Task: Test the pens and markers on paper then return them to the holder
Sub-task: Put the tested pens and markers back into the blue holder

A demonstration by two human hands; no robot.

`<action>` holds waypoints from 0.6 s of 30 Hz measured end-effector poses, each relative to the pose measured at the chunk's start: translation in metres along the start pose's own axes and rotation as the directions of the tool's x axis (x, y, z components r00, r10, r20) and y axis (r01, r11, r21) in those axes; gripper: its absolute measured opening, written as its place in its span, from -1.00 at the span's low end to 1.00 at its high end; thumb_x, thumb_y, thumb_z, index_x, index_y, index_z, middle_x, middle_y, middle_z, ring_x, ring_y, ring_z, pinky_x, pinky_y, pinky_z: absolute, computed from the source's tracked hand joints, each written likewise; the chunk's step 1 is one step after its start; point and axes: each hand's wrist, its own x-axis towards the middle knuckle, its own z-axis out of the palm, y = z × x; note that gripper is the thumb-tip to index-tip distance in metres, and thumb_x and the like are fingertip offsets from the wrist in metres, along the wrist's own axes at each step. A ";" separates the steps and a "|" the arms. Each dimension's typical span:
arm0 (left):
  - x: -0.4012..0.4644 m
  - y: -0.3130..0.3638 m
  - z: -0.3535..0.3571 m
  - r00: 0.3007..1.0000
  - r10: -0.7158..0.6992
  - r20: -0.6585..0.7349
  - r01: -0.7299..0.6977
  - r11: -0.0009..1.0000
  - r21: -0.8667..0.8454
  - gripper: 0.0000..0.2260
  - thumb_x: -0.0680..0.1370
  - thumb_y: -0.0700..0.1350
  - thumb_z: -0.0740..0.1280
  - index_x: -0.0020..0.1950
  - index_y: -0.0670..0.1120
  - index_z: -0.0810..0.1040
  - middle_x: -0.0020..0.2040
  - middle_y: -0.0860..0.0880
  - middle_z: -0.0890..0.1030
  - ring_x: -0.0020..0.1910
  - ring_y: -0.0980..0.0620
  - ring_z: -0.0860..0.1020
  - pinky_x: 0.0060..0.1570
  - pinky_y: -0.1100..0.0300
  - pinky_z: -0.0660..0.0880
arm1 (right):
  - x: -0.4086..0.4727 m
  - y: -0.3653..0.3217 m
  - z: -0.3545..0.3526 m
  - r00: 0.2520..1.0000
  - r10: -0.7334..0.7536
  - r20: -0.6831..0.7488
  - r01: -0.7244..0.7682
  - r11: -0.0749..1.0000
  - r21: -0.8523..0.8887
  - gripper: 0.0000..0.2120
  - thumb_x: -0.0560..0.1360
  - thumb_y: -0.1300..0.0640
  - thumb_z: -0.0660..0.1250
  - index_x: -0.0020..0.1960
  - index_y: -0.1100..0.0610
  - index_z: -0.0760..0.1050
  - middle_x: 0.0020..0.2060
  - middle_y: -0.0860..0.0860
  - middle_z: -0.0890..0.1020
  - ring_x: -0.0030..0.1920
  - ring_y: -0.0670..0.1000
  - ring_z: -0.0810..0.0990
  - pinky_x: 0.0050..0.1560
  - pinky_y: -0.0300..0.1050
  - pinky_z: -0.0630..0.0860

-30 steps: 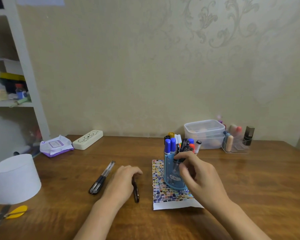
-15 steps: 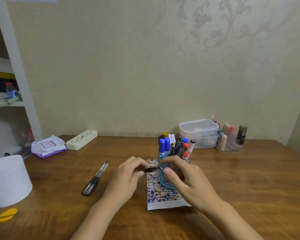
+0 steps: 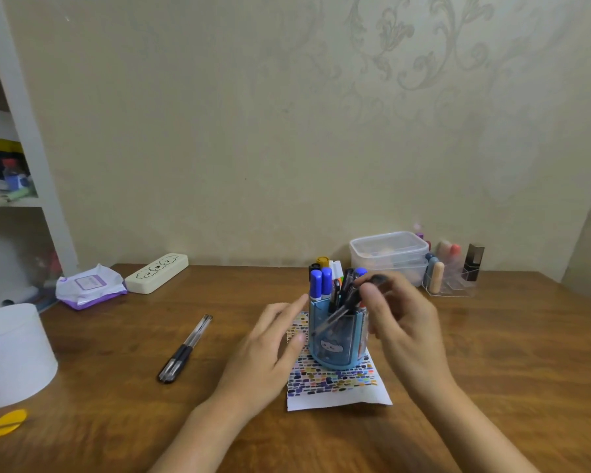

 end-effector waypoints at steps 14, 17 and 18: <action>-0.001 -0.001 0.002 0.995 0.065 0.070 -0.065 0.998 0.007 -0.57 0.67 0.08 0.13 0.47 0.46 0.13 0.48 0.40 0.07 0.36 0.38 0.27 0.26 0.20 0.39 | 0.011 0.002 -0.015 0.974 -0.083 -0.211 0.081 0.997 -0.020 -0.90 0.63 -0.06 0.22 0.04 -0.13 0.51 -0.30 -0.13 0.60 -0.42 -0.04 0.53 -0.34 -0.12 0.45; -0.001 0.001 0.003 0.993 0.075 0.089 -0.076 0.997 0.005 -0.57 0.68 0.07 0.13 0.46 0.47 0.13 0.50 0.41 0.06 0.41 0.34 0.26 0.31 0.17 0.34 | 0.013 0.004 -0.019 0.970 -0.096 -0.223 0.085 0.995 -0.058 -0.88 0.65 -0.05 0.22 0.12 -0.15 0.52 -0.29 -0.16 0.60 -0.40 -0.03 0.54 -0.26 0.03 0.48; -0.001 0.001 0.003 0.993 0.076 0.092 -0.077 0.997 0.009 -0.56 0.68 0.07 0.14 0.46 0.48 0.13 0.51 0.41 0.05 0.42 0.33 0.25 0.32 0.18 0.33 | 0.013 0.005 -0.018 0.971 -0.097 -0.219 0.081 0.994 -0.079 -0.87 0.65 -0.05 0.24 0.16 -0.13 0.52 -0.28 -0.15 0.61 -0.38 -0.03 0.55 -0.25 0.04 0.49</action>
